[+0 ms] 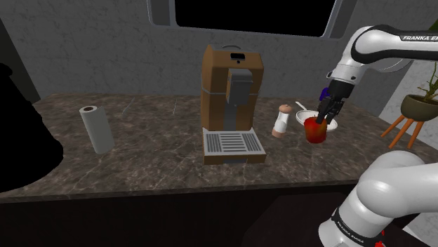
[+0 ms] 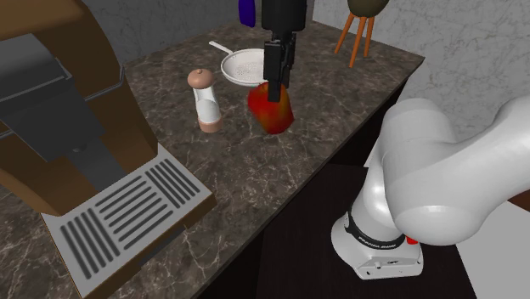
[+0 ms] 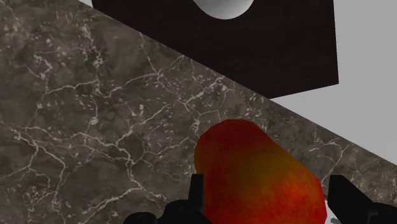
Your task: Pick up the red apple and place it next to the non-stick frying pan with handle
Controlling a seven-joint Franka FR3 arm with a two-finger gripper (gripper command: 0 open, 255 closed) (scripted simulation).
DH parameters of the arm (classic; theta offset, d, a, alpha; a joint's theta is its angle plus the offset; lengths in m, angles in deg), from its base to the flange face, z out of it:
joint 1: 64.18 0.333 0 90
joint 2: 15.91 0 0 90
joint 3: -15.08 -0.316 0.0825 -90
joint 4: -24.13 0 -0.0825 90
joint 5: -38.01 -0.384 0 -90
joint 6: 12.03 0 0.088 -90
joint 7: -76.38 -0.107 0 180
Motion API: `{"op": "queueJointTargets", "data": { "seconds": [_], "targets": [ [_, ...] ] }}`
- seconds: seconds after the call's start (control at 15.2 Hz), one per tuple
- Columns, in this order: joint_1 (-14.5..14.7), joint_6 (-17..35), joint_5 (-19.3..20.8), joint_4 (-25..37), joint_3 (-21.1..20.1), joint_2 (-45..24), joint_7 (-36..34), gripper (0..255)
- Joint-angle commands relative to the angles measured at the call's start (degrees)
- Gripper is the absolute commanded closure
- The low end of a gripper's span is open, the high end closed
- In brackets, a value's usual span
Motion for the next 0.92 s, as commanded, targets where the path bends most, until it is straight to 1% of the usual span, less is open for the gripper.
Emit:
{"op": "queueJointTargets", "data": {
  "seconds": [0.0, 0.4, 0.59, 0.86],
  "targets": [
    [0.26, -1.51, -0.41, 1.74, -0.39, -0.2, -0.31, 255],
    [0.81, -5.23, -1.27, 6.06, -1.24, -0.7, -1.0, 255],
    [0.21, -6.0, 1.53, 8.97, 2.98, -3.0, 3.2, 255],
    [0.16, -6.73, 4.62, 13.65, 8.75, -6.85, 8.91, 255]
  ]
}}
